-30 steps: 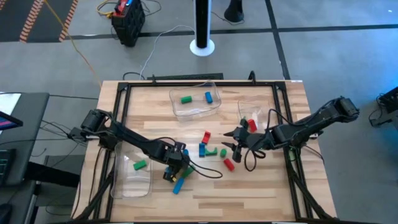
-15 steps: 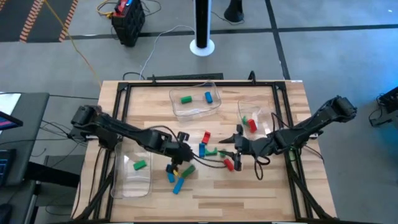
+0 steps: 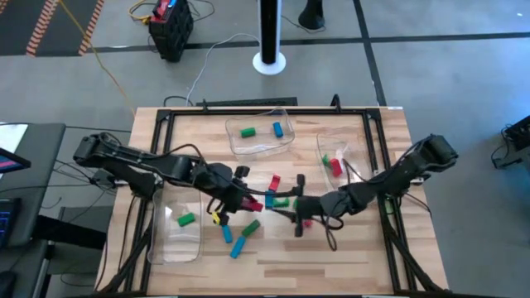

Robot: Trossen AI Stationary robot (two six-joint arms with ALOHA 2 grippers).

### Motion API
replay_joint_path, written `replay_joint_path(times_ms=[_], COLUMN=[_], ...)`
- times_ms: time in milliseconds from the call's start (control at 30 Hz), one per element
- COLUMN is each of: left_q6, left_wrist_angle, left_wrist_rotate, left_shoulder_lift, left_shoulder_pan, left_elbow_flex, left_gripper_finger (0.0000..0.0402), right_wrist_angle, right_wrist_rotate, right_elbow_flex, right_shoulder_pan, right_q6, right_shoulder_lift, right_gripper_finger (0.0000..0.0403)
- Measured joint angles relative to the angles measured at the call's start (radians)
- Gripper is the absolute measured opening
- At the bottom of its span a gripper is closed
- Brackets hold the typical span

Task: Sort blocks by size
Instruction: Put the red rectangle block into the left transparent bin

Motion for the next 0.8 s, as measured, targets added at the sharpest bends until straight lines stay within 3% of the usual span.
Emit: replay_joint_path(times_ms=[300, 533, 800], left_q6=[-0.043, -0.04, -0.02], left_wrist_angle=[-0.054, -0.055, -0.084], left_wrist_rotate=[0.241, 0.385, 0.44], left_shoulder_lift=[0.02, 0.02, 0.02], left_shoulder_pan=[0.055, 0.089, 0.098], left_elbow_flex=[0.0, 0.0, 0.0], left_gripper_finger=[0.01, 0.01, 0.01], right_wrist_angle=[-0.009, -0.091, -0.099], right_wrist_rotate=[0.06, 0.054, 0.05], right_elbow_flex=[0.181, 0.279, 0.343], right_shoulder_pan=[0.038, 0.038, 0.025], right_q6=[-0.301, -0.345, -0.382], right_shoulder_lift=[0.133, 0.22, 0.273], right_gripper_finger=[0.0207, 0.0207, 0.0207])
